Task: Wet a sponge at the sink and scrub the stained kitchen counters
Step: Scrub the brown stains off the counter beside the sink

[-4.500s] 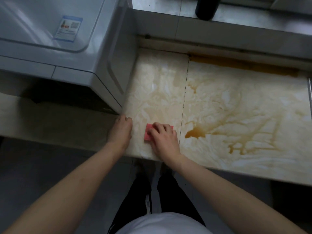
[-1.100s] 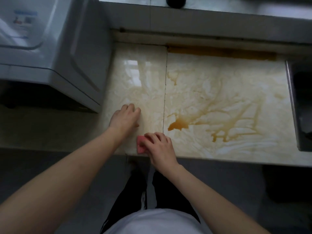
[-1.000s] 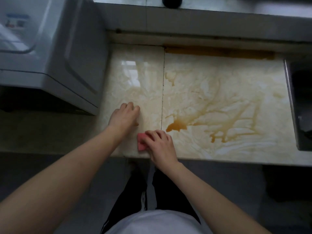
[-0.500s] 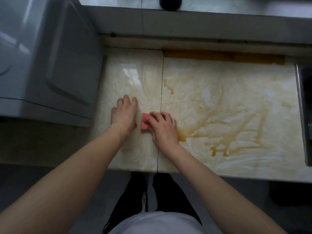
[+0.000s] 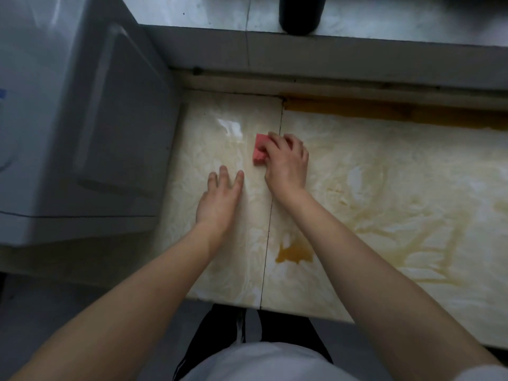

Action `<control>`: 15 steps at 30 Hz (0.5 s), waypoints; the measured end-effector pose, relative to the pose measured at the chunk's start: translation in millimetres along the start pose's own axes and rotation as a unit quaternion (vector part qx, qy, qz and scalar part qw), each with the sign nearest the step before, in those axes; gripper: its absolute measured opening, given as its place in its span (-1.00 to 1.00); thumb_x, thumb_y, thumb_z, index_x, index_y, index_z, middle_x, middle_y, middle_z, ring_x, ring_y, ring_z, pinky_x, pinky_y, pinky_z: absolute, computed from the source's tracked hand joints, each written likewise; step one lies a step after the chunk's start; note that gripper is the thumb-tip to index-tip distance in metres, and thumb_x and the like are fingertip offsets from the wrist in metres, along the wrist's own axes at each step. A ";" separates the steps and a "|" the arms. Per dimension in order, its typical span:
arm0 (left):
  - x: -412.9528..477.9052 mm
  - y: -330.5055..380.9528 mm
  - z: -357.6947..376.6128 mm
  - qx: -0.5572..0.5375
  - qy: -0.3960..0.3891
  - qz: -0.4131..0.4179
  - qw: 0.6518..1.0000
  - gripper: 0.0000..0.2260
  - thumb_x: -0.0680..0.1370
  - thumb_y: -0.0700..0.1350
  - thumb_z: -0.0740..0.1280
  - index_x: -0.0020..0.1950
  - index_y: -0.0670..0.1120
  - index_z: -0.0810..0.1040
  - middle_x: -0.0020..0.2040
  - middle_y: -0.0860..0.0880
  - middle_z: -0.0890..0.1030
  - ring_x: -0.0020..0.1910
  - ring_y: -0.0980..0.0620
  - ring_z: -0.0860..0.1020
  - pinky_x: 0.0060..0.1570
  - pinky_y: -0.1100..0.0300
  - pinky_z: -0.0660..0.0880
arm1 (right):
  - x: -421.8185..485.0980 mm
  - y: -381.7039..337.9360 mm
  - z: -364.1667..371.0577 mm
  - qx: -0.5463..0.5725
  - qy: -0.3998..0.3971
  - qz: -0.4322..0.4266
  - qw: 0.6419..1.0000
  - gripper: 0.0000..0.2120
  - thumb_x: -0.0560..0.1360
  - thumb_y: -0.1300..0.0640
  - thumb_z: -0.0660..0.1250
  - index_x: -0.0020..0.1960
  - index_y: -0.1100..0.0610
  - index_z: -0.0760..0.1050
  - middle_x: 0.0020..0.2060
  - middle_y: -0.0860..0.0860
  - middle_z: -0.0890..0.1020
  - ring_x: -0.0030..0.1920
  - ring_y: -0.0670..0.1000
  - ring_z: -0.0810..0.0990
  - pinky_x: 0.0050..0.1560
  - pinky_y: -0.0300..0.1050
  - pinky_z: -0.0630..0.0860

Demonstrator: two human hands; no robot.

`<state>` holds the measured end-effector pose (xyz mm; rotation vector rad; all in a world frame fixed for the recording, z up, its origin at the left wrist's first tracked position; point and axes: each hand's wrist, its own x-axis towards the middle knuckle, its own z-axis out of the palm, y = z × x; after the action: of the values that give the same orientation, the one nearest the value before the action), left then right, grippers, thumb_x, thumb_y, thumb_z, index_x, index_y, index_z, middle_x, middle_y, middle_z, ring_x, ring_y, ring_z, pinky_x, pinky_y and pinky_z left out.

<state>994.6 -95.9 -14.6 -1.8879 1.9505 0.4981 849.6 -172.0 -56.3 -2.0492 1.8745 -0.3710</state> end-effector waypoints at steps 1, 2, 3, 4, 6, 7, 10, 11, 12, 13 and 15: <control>0.1 -0.1 0.5 0.000 -0.001 0.001 1.000 -0.12 0.46 -0.42 0.30 0.60 0.00 -0.13 0.57 -0.22 -0.11 0.55 -0.28 -0.03 0.18 -0.03 0.53 | 8.5 0.2 -1.3 -0.001 -0.002 0.003 1.000 -0.50 0.46 0.30 0.37 0.34 -0.08 0.52 0.42 -0.07 0.50 0.44 0.17 0.33 0.40 0.14 0.26; -0.5 0.1 0.7 0.000 -0.003 0.001 1.000 -0.12 0.46 -0.43 0.29 0.60 0.00 -0.13 0.57 -0.22 -0.12 0.55 -0.28 -0.04 0.18 -0.03 0.53 | 16.7 0.6 -3.4 -0.004 -0.004 0.004 1.000 -0.49 0.47 0.30 0.36 0.35 -0.07 0.52 0.43 -0.06 0.49 0.46 0.18 0.32 0.43 0.14 0.23; -1.0 0.6 0.4 0.000 -0.003 -0.001 1.000 -0.13 0.46 -0.44 0.27 0.60 0.00 -0.14 0.58 -0.21 -0.13 0.55 -0.28 -0.05 0.18 -0.02 0.52 | 24.1 1.2 -5.1 -0.009 -0.009 0.004 1.000 -0.48 0.47 0.31 0.35 0.36 -0.06 0.51 0.45 -0.05 0.48 0.47 0.19 0.30 0.45 0.15 0.21; -1.5 1.3 -0.1 0.000 -0.004 -0.003 1.000 -0.13 0.46 -0.45 0.25 0.60 0.00 -0.14 0.58 -0.21 -0.13 0.56 -0.28 -0.05 0.19 -0.03 0.52 | 30.7 1.8 -7.1 -0.014 -0.014 0.004 1.000 -0.47 0.46 0.32 0.35 0.37 -0.05 0.51 0.45 -0.04 0.47 0.49 0.19 0.29 0.46 0.15 0.19; -2.0 1.9 -0.3 0.001 -0.005 -0.004 1.000 -0.12 0.46 -0.47 0.24 0.60 0.00 -0.14 0.58 -0.21 -0.14 0.56 -0.27 -0.07 0.19 -0.02 0.52 | 39.3 3.4 -9.7 -0.021 -0.020 0.001 1.000 -0.47 0.46 0.32 0.35 0.37 -0.05 0.51 0.44 -0.03 0.48 0.48 0.20 0.29 0.46 0.14 0.18; -1.9 2.0 -0.1 0.001 -0.004 -0.003 1.000 -0.11 0.45 -0.47 0.25 0.60 0.00 -0.15 0.58 -0.20 -0.15 0.56 -0.27 -0.07 0.18 -0.02 0.53 | 41.6 4.8 -10.2 -0.022 -0.023 0.000 0.999 -0.48 0.46 0.31 0.36 0.36 -0.05 0.51 0.42 -0.03 0.50 0.47 0.20 0.31 0.46 0.14 0.19; -2.0 2.3 -0.5 0.002 -0.004 -0.003 1.000 -0.08 0.43 -0.47 0.28 0.60 0.01 -0.15 0.58 -0.19 -0.16 0.56 -0.26 -0.09 0.17 -0.02 0.53 | 40.3 9.1 -9.5 -0.026 -0.020 -0.014 0.999 -0.56 0.48 0.24 0.40 0.31 -0.10 0.53 0.35 -0.05 0.53 0.40 0.18 0.36 0.39 0.13 0.25; -2.5 1.8 0.3 0.000 -0.006 -0.005 1.000 -0.08 0.43 -0.47 0.28 0.60 0.01 -0.15 0.58 -0.18 -0.16 0.57 -0.26 -0.09 0.17 -0.03 0.53 | 37.1 10.4 -8.0 -0.025 -0.019 -0.017 0.999 -0.58 0.49 0.20 0.41 0.29 -0.10 0.53 0.34 -0.05 0.52 0.39 0.17 0.37 0.38 0.13 0.27; -2.5 1.4 1.0 -0.002 -0.005 -0.007 1.000 -0.08 0.43 -0.46 0.29 0.60 0.02 -0.15 0.58 -0.18 -0.15 0.57 -0.25 -0.09 0.16 -0.03 0.54 | 32.3 11.5 -6.8 -0.026 -0.017 -0.019 0.999 -0.60 0.50 0.18 0.41 0.29 -0.11 0.53 0.34 -0.06 0.52 0.37 0.17 0.38 0.36 0.13 0.28; -2.2 1.5 2.1 -0.004 -0.001 -0.008 1.000 -0.06 0.43 -0.45 0.31 0.60 0.03 -0.15 0.58 -0.17 -0.15 0.57 -0.25 -0.09 0.14 -0.03 0.55 | 25.5 12.9 -6.7 -0.025 -0.016 -0.020 0.999 -0.60 0.50 0.15 0.41 0.30 -0.11 0.53 0.34 -0.06 0.52 0.36 0.17 0.38 0.36 0.14 0.29; -1.0 -0.5 3.4 -0.007 0.005 -0.007 1.000 -0.06 0.42 -0.43 0.34 0.60 0.03 -0.13 0.58 -0.16 -0.13 0.57 -0.24 -0.07 0.13 -0.05 0.55 | 9.7 13.8 -8.1 -0.018 -0.021 -0.022 0.999 -0.61 0.52 0.12 0.39 0.31 -0.11 0.52 0.35 -0.06 0.51 0.36 0.16 0.37 0.36 0.15 0.29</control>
<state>995.3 -93.4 -17.0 -1.9147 1.9441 0.4997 834.7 -183.2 -55.0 -2.1077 1.8264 -0.3049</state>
